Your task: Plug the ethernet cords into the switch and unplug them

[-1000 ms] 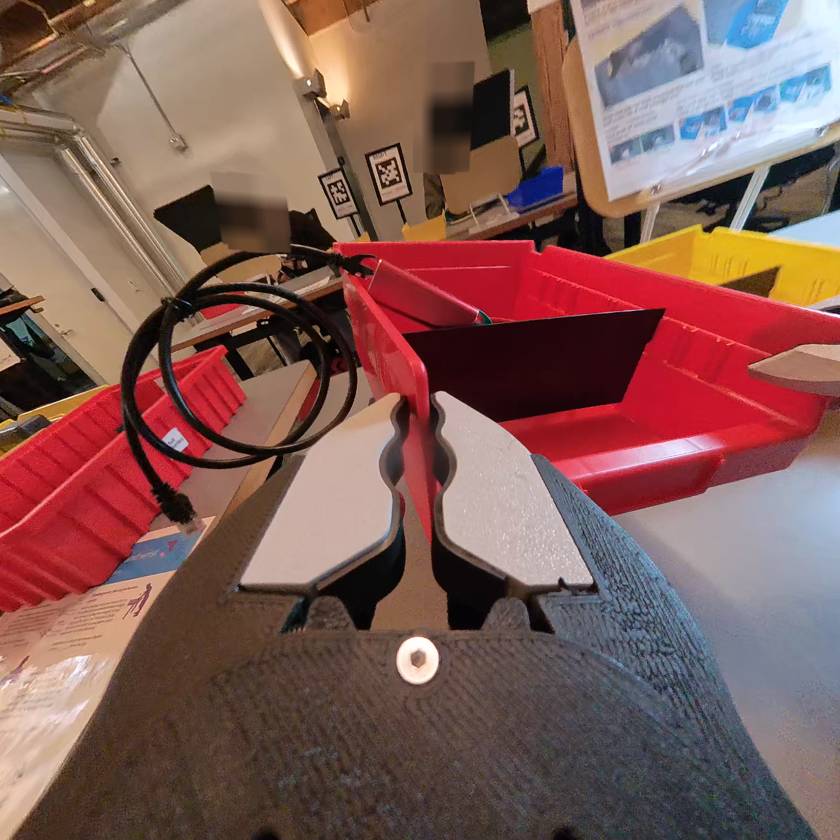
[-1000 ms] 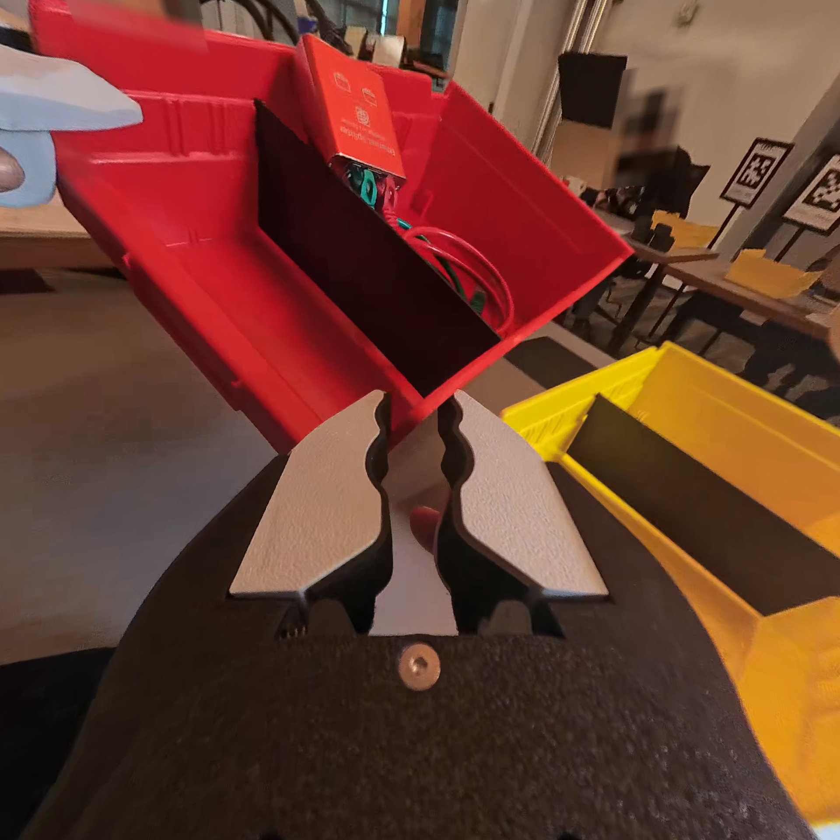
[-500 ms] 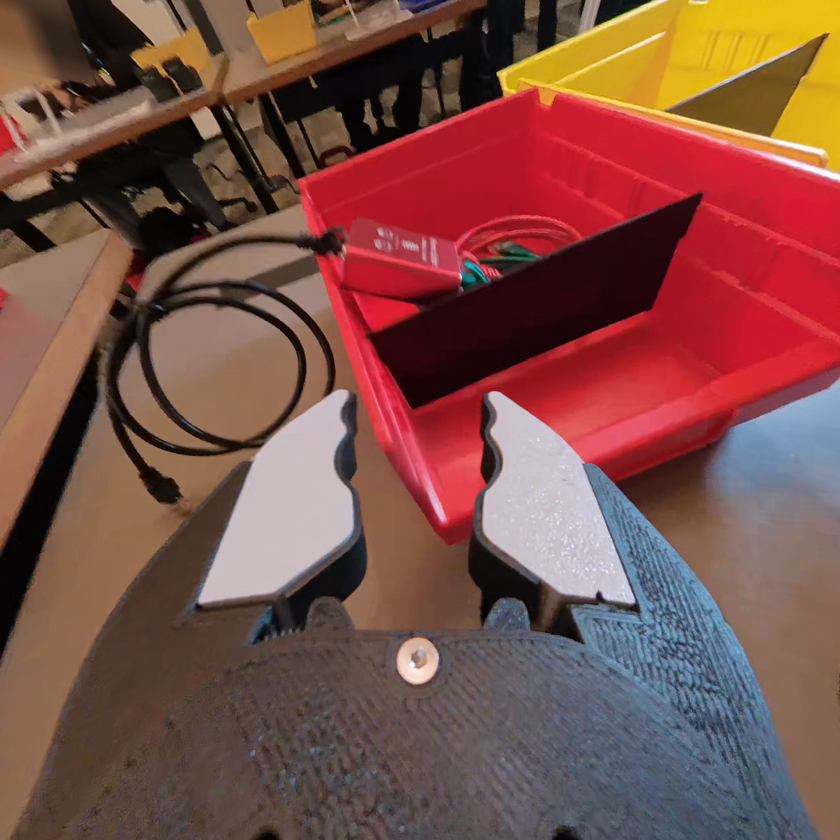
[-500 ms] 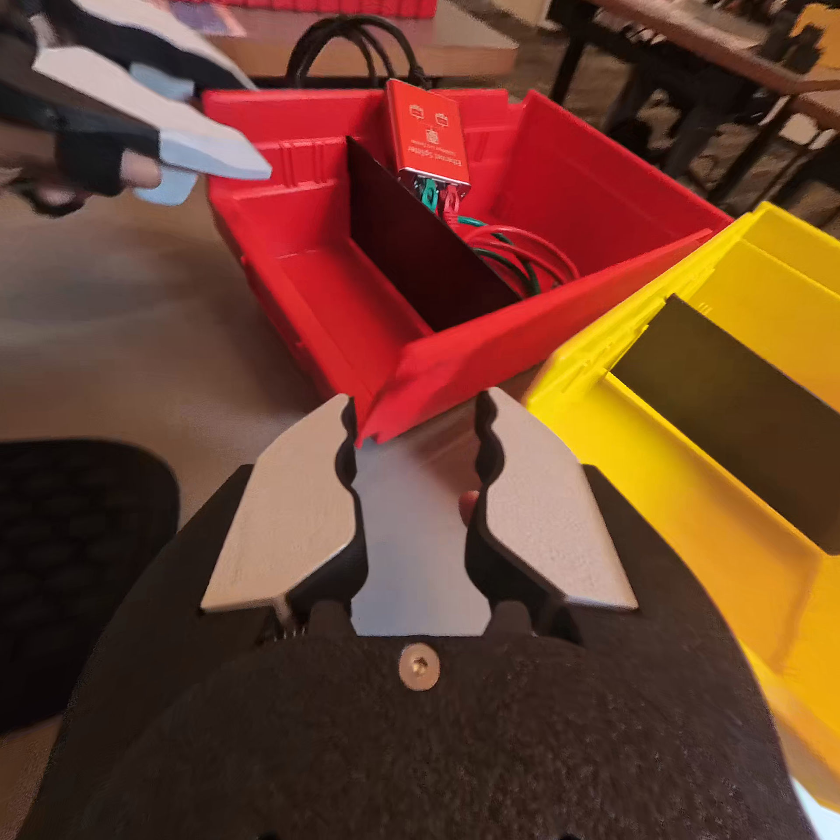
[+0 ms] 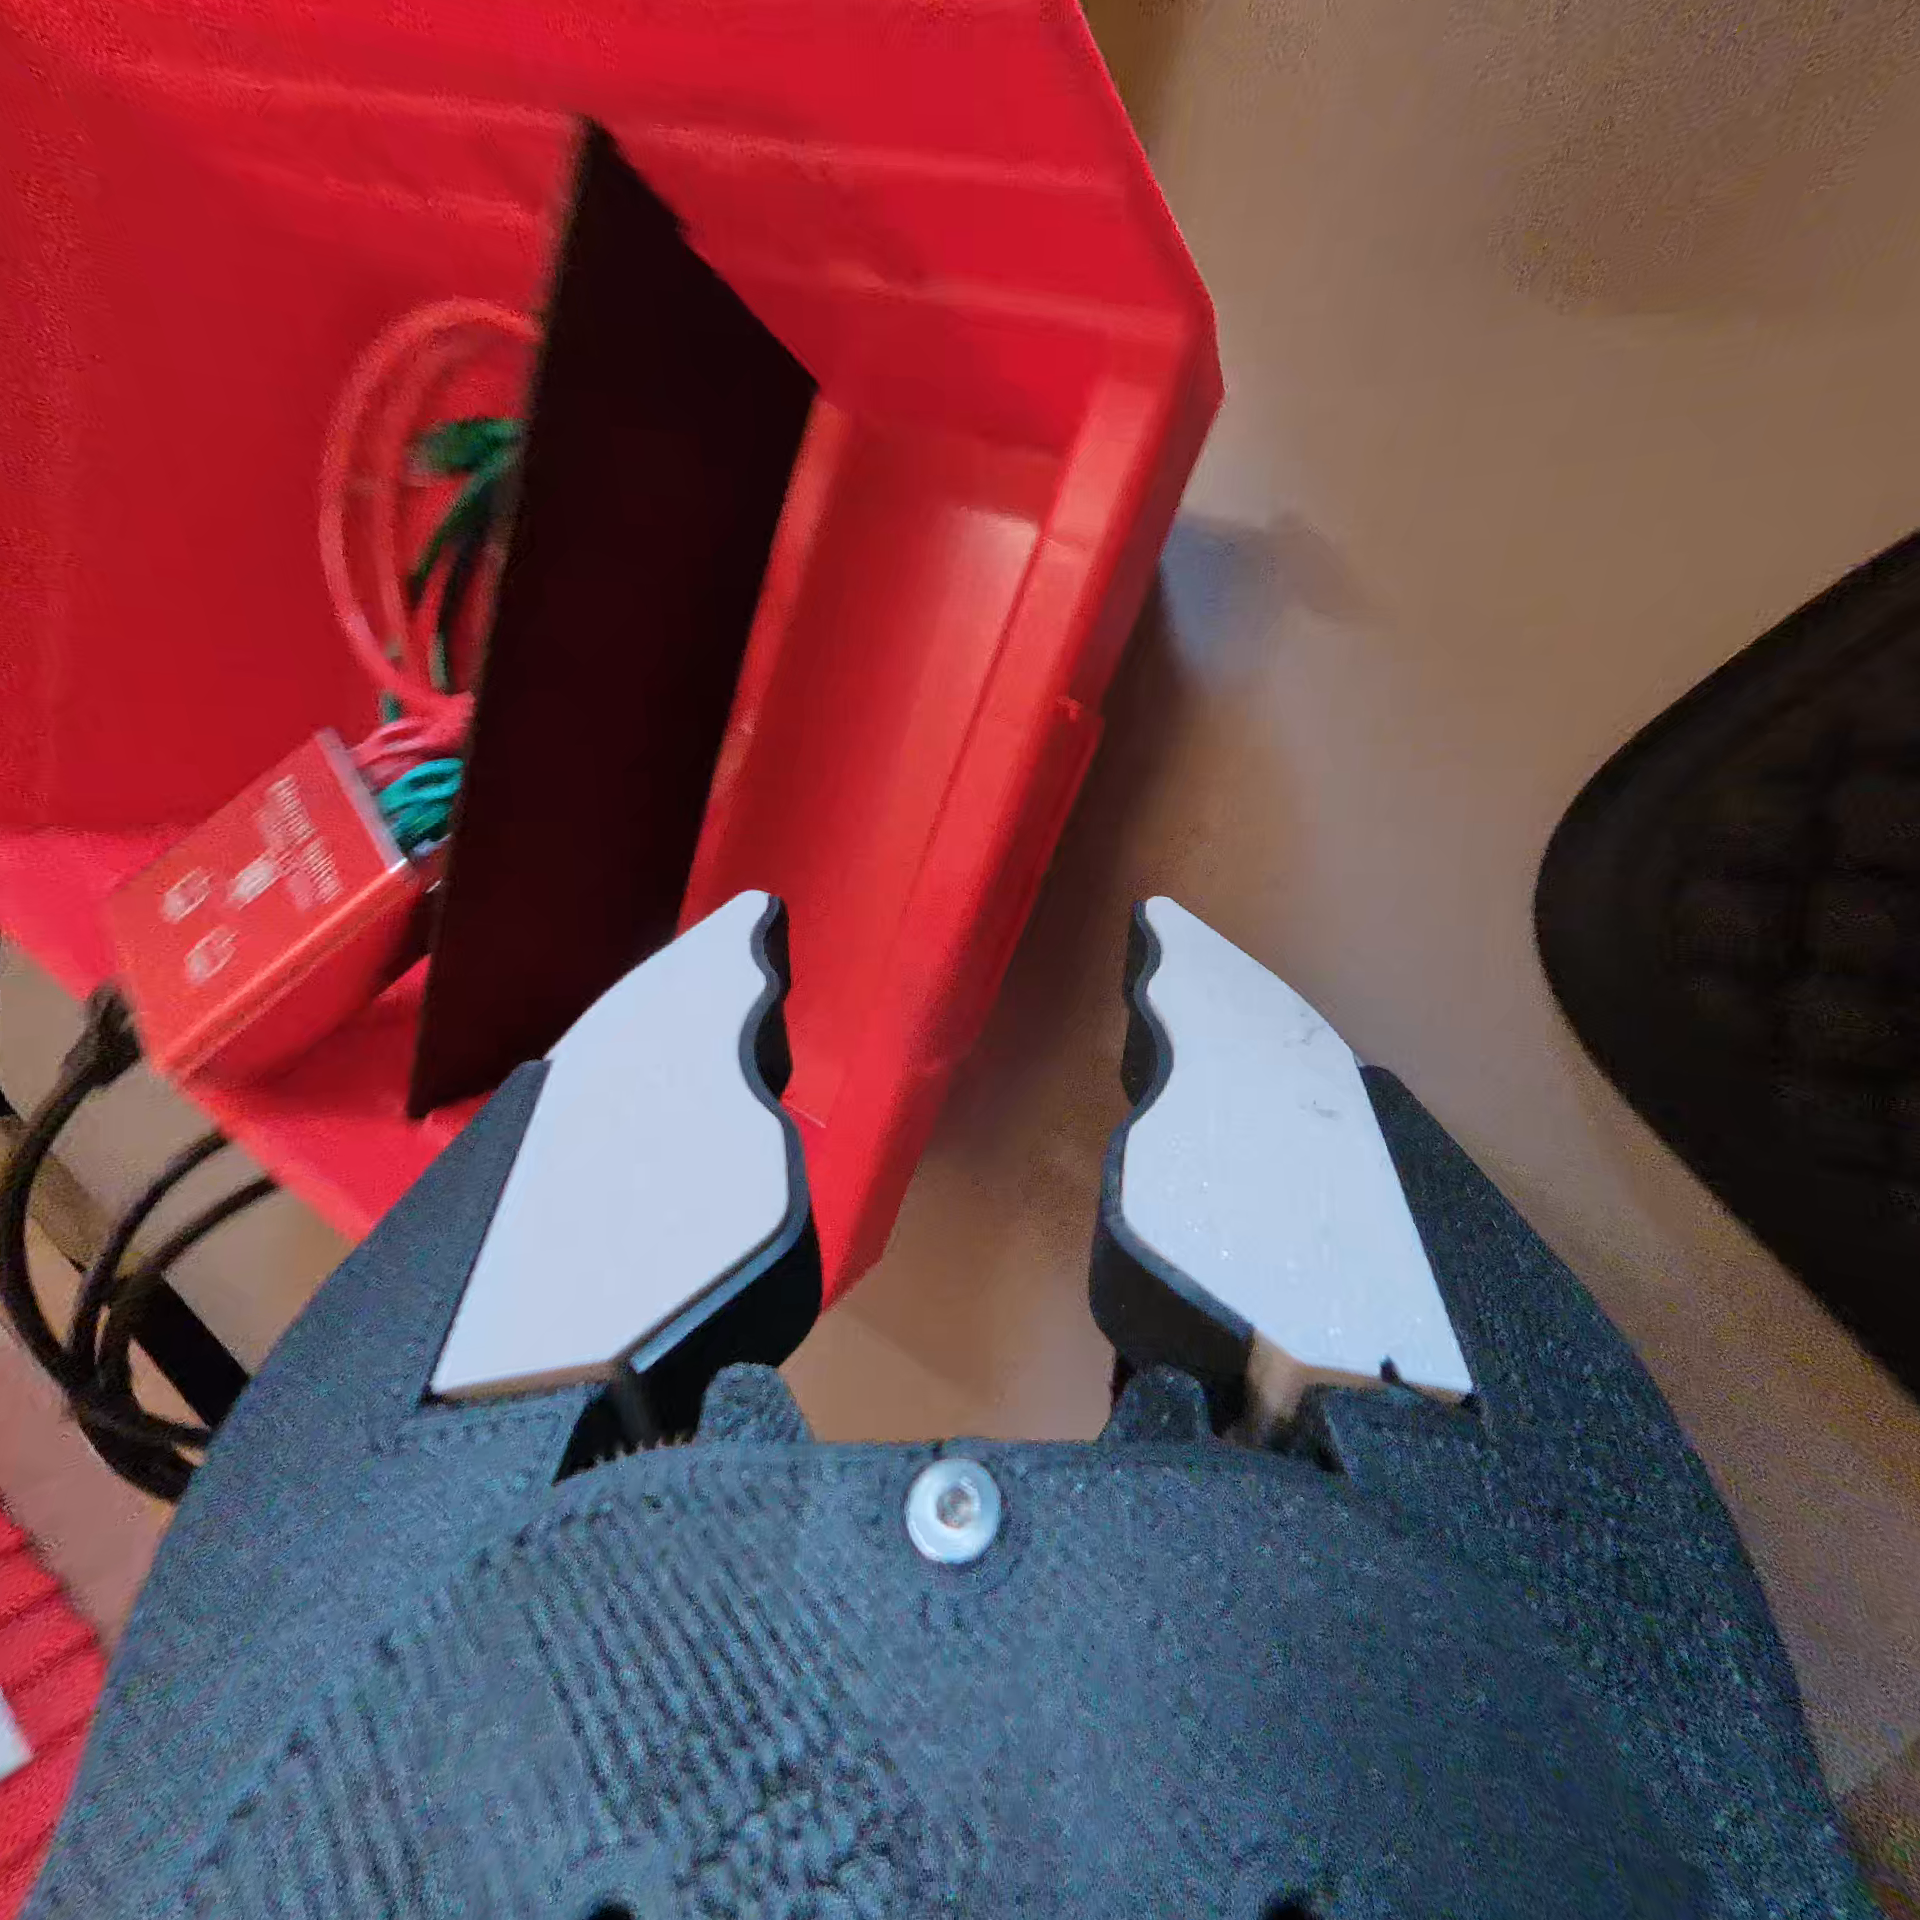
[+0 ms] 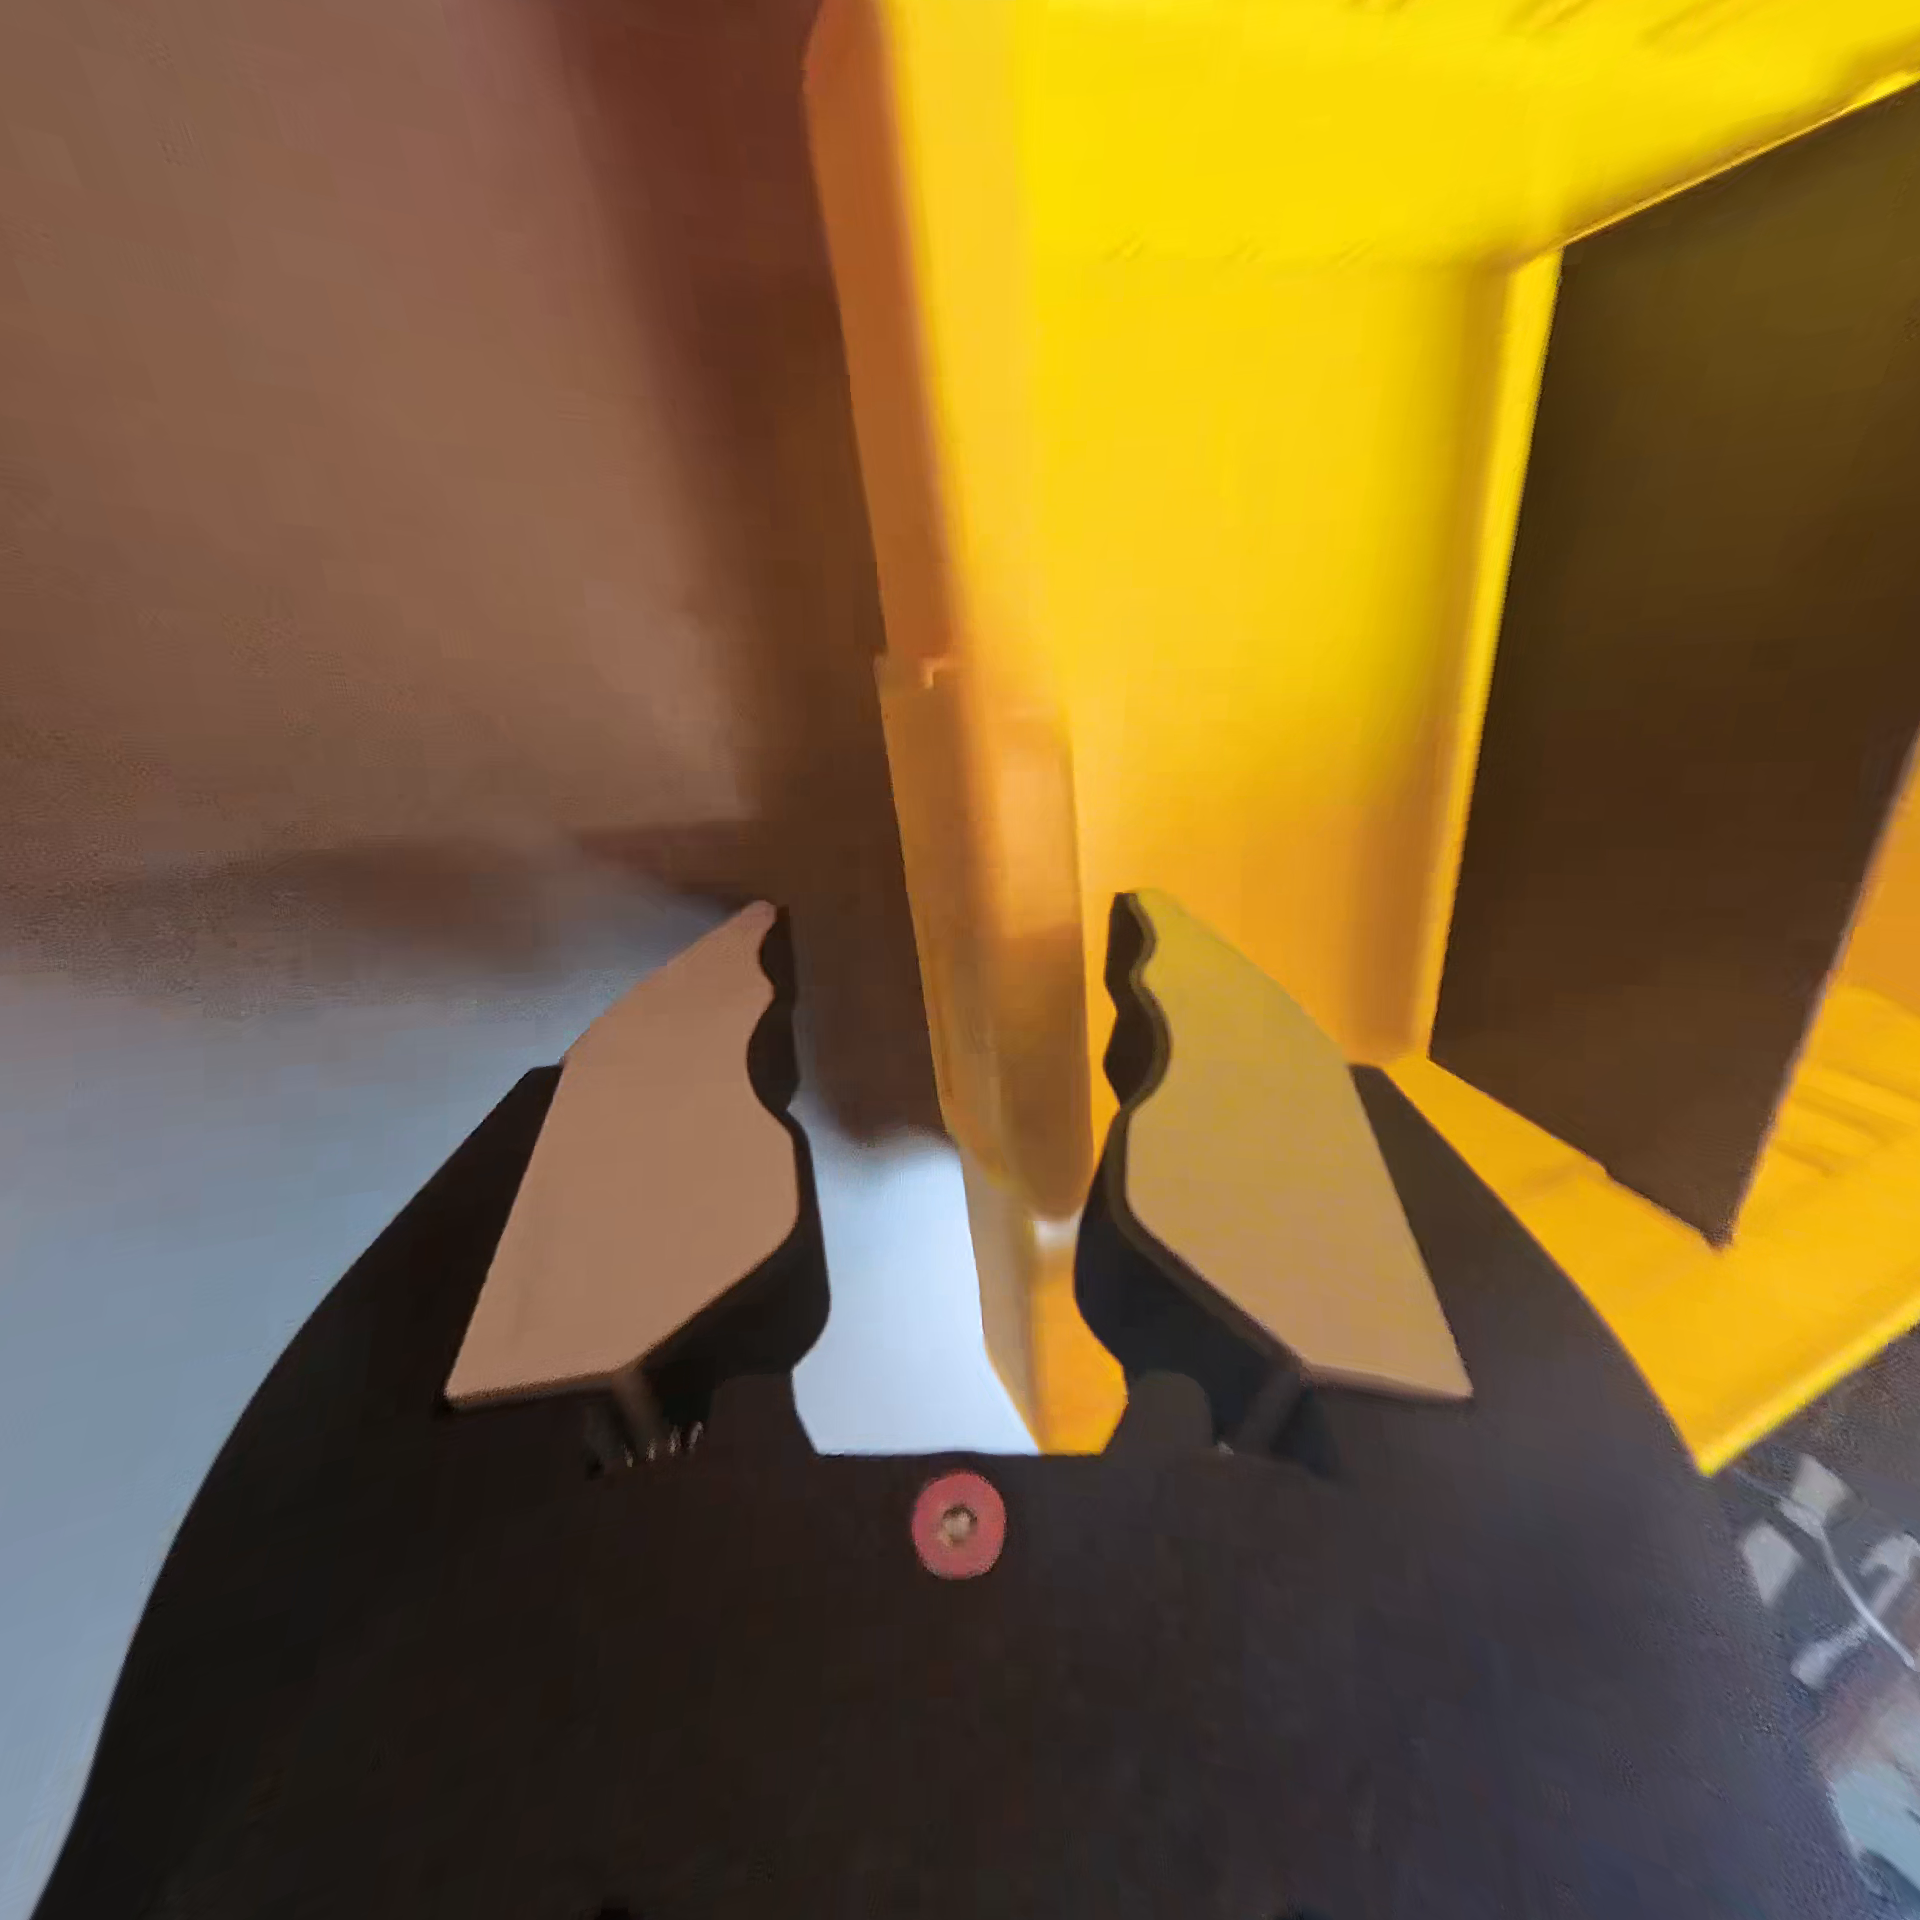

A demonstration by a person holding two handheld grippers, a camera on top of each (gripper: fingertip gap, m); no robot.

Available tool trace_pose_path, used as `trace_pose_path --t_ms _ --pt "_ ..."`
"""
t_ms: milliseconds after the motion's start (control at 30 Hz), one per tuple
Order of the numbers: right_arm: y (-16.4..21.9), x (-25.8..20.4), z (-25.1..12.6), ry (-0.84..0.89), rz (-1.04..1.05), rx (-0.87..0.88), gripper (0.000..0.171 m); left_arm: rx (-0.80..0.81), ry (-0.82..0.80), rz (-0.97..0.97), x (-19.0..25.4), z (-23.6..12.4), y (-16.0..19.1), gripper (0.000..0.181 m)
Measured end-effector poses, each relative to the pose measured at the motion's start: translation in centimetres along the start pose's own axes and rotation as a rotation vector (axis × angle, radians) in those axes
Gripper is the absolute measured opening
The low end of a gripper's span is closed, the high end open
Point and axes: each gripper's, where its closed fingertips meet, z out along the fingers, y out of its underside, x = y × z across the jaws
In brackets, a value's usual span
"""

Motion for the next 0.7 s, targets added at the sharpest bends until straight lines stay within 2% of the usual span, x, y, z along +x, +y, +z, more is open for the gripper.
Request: trace_pose_path --t_ms 33,67,167,233,267,500,700 --pt "-0.1 0.6 0.6 0.033 -0.014 -0.004 0.044 -0.07 0.03 0.045 0.3 1.1 0.4 0.064" --pt "-0.2 0.9 0.8 0.041 -0.027 0.014 0.035 -0.144 0.051 0.081 0.3 2.2 1.0 0.065" --pt "0.2 0.3 0.6 0.017 -0.012 0.073 0.034 -0.278 0.072 0.165 -0.3 4.5 2.9 0.058" --pt "1.2 -1.1 -0.1 -0.005 0.002 0.102 0.033 -0.235 0.126 0.178 0.2 5.3 2.6 0.034" --pt "2.0 -1.8 -0.6 0.003 0.014 0.103 0.033 -0.205 0.133 0.163 0.4 5.4 2.2 0.03" --pt "10.4 -6.9 -4.8 0.114 0.214 0.023 0.033 -0.07 -0.032 0.067 1.2 6.0 -0.8 0.032" --pt "18.8 -7.0 -6.8 0.269 0.339 -0.105 0.031 -0.046 -0.116 0.047 0.8 6.5 -1.9 0.033"
